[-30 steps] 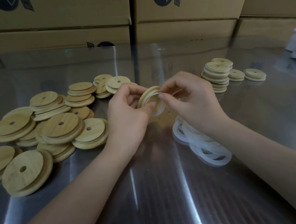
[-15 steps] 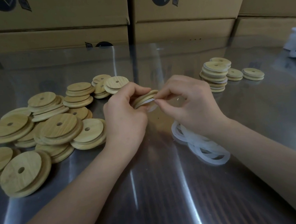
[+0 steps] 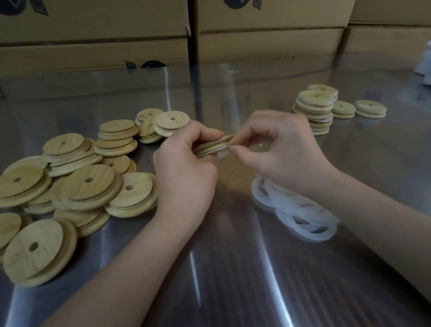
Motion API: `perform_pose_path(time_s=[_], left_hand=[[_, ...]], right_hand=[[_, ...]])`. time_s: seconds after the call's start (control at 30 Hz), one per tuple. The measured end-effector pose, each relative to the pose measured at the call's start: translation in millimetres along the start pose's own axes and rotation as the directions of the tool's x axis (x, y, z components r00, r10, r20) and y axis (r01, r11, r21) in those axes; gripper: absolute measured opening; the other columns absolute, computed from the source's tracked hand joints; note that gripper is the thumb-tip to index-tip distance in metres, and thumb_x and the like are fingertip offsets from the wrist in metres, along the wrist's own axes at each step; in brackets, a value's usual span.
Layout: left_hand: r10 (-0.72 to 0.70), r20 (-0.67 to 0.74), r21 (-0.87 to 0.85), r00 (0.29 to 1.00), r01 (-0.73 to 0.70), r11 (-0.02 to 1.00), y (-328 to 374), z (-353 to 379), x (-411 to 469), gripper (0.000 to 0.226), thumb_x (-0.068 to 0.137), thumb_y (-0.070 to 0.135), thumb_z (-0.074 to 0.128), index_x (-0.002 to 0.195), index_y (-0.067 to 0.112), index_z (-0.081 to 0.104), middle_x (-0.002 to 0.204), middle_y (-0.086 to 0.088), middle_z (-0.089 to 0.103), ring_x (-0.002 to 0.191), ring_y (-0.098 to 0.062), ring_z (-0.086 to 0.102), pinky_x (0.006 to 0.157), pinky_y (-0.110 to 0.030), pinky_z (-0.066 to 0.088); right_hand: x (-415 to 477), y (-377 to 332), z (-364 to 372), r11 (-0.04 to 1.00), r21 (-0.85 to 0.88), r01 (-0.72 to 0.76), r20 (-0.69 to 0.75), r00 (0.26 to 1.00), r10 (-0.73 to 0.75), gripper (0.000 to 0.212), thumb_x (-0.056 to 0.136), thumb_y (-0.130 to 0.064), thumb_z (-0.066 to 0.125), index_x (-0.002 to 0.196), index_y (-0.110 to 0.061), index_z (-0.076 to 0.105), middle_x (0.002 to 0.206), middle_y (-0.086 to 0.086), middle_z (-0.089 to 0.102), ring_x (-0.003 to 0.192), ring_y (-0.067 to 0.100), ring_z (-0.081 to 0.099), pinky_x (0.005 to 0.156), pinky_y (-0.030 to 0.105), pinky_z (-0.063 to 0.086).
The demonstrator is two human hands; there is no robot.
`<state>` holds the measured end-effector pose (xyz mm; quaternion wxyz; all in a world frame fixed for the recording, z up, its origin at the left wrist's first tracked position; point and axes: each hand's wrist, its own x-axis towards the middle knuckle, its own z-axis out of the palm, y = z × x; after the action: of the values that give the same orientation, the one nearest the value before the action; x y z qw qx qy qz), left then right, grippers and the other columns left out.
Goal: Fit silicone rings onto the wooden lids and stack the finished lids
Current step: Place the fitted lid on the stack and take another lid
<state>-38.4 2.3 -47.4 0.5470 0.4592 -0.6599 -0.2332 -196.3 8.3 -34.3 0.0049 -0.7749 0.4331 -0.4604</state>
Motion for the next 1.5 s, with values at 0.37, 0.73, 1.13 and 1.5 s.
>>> perform_pose_path(time_s=[0.37,0.73,1.13,1.5], left_hand=[[0.051,0.030,-0.012,0.998,-0.051,0.999,0,0,-4,0.037,0.076,-0.005,0.071,0.083,0.030,0.063,0.081,0.018,0.066,0.084,0.001,0.062,0.076,-0.017,0.050],[-0.119,0.019,-0.246,0.993,0.120,0.962,2,2,-3,0.032,0.079,0.002,0.077,0.091,0.030,0.067,0.090,0.011,0.071,0.089,-0.006,0.068,0.083,-0.022,0.054],[-0.030,0.040,-0.034,0.999,0.032,0.999,4,0,-5,0.035,0.081,0.009,0.076,0.114,0.021,0.071,0.099,0.016,0.070,0.098,0.000,0.065,0.093,-0.026,0.052],[0.000,0.035,0.006,0.999,0.000,1.000,1,-1,-1,0.025,0.080,0.005,0.075,0.097,0.024,0.075,0.089,0.016,0.071,0.090,0.000,0.064,0.085,-0.025,0.052]], right_hand=[[2,0,-3,1.000,-0.022,-0.007,0.038,0.999,0.007,0.005,0.076,0.002,0.076,0.075,-0.002,0.073,0.074,0.005,0.067,0.071,0.017,0.064,0.070,0.037,0.054],[-1,0,5,0.999,-0.033,0.016,-0.065,0.998,-0.018,0.003,0.081,-0.002,0.073,0.083,-0.001,0.070,0.081,0.006,0.066,0.076,0.021,0.064,0.068,0.040,0.054],[-4,3,5,0.963,-0.166,0.214,-0.066,0.972,-0.227,0.003,0.085,-0.002,0.071,0.083,0.000,0.072,0.083,0.010,0.068,0.078,0.024,0.066,0.067,0.039,0.054],[-2,1,4,0.988,-0.077,0.136,-0.047,0.989,-0.140,0.002,0.082,-0.002,0.072,0.079,-0.002,0.072,0.077,0.008,0.066,0.072,0.020,0.063,0.065,0.034,0.055]])
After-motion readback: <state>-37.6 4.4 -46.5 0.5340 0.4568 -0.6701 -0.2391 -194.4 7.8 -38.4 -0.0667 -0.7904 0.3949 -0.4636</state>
